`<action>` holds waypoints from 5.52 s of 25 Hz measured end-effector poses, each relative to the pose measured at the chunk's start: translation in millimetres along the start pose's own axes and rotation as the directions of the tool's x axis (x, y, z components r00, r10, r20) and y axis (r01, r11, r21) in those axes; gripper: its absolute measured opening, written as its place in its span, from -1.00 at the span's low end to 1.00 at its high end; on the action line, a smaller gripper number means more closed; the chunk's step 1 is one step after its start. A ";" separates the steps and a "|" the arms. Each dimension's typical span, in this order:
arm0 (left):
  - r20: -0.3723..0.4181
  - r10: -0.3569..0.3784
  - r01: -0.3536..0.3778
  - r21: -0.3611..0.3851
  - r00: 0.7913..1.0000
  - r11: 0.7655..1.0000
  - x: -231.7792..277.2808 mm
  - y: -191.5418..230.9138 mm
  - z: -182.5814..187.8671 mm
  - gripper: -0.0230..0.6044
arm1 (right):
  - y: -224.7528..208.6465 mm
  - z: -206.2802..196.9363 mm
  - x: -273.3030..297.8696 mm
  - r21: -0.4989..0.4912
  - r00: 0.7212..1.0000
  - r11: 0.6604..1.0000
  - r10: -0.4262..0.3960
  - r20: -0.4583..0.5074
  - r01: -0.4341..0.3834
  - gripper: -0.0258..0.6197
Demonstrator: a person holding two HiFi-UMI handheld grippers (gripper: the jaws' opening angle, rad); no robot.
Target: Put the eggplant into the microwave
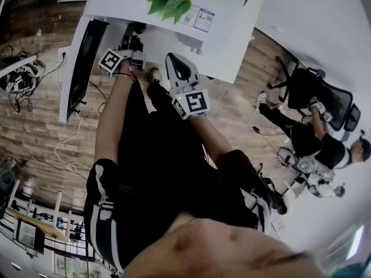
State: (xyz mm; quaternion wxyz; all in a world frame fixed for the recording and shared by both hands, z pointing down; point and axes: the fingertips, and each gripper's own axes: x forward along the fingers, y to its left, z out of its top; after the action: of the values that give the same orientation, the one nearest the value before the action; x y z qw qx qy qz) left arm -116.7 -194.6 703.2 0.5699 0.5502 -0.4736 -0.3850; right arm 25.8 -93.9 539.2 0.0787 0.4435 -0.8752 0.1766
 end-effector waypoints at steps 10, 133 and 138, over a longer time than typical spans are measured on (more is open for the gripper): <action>-0.024 0.021 -0.019 0.088 0.999 0.996 -5.7 0.0 -1.1 -0.54 | 1.0 -1.3 -3.5 0.000 1.000 1.000 -0.004 0.005 0.004 -0.82; -0.158 0.421 0.133 0.987 0.893 0.089 17.5 -0.9 -51.9 -0.82 | -34.5 -7.4 22.9 0.065 0.993 0.991 -0.116 -0.032 0.118 -0.82; -0.123 0.419 0.092 0.991 0.899 0.093 -5.0 -11.8 -46.8 -0.82 | -30.7 -1.6 20.4 0.062 0.995 0.993 -0.097 -0.012 0.098 -0.82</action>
State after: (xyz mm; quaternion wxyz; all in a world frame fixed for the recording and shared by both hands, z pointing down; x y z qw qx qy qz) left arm -72.0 -178.7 693.5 0.1771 0.7908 -0.5467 0.2108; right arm 38.3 -125.3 554.0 0.0774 0.4871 -0.8461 0.2019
